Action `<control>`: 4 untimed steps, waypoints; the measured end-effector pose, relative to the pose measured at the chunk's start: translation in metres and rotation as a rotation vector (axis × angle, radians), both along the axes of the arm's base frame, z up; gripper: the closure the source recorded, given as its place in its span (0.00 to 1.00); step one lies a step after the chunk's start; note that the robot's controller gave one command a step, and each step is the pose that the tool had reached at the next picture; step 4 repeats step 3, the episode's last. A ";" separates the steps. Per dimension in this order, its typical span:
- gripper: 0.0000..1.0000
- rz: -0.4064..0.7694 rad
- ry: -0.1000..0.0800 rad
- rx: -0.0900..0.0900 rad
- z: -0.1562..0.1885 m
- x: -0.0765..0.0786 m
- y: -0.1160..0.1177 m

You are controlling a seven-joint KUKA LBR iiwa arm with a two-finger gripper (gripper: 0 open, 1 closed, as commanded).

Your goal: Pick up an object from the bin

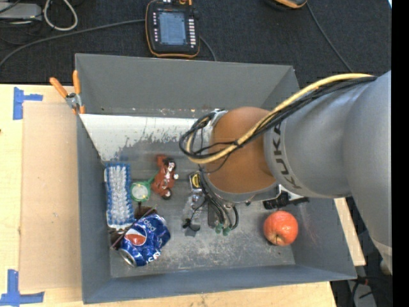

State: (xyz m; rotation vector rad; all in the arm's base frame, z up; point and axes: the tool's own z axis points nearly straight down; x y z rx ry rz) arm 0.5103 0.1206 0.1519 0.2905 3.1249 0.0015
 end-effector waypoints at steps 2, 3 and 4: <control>1.00 0.119 0.002 -0.001 0.080 0.024 -0.053; 1.00 0.124 0.012 0.000 0.083 -0.017 -0.086; 1.00 0.124 0.012 0.000 0.083 -0.017 -0.086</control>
Offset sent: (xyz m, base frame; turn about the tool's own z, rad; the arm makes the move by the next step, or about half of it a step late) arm 0.0386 -0.0861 0.1292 -0.1831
